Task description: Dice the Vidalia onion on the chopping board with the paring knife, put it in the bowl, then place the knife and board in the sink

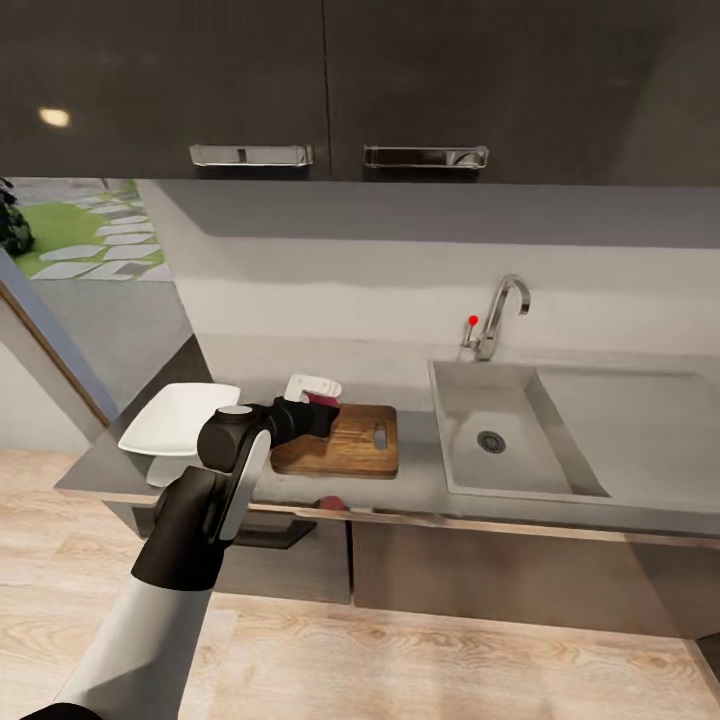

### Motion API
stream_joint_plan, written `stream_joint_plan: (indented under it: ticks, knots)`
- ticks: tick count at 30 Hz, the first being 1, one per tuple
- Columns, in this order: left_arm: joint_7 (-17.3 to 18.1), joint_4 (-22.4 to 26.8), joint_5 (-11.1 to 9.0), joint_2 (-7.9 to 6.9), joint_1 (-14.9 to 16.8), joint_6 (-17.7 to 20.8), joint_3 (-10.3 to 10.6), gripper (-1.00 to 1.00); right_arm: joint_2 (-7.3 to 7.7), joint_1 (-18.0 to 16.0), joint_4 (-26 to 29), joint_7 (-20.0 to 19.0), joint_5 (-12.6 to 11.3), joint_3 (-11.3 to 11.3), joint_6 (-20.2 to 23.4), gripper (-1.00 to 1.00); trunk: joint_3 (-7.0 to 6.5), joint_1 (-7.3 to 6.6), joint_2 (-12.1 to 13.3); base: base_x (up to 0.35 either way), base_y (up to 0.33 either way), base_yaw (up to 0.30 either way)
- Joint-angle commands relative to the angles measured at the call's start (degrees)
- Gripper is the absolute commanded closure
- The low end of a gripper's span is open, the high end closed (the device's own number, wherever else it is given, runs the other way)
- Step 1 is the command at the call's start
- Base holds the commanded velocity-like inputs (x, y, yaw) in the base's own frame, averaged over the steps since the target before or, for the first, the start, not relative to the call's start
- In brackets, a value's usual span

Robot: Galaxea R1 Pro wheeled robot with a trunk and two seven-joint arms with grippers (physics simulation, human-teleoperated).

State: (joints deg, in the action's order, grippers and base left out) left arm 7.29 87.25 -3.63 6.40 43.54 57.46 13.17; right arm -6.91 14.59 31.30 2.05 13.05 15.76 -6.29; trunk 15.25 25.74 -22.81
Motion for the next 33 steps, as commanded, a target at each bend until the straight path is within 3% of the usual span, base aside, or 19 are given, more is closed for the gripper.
stream_joint_plan:
  ticks: [1, 10, 33]
  knots:
    - [-0.2, 0.0, -0.3, 0.02, 0.1, 0.3, 0.0, 1.00, -0.10, 0.0, 0.1, 0.0, 0.6, 0.3, -0.1, -1.00, 0.09, 0.04, -0.1, 0.059, -0.028, 0.000]
    - [-0.2, 0.0, -0.3, 0.02, 0.0, 0.3, 0.0, 1.00, -0.14, 0.0, 0.1, 0.1, 0.5, 0.3, 0.0, -1.00, 0.21, 0.04, -0.1, 0.012, -0.006, 0.000]
    - [-0.2, 0.0, -0.3, 0.02, 0.0, 0.3, 0.2, 1.00, -0.12, 0.0, 0.1, 0.2, 0.5, 0.3, 0.1, -1.00, 2.29, 0.04, -0.1, 0.014, -0.026, 0.000]
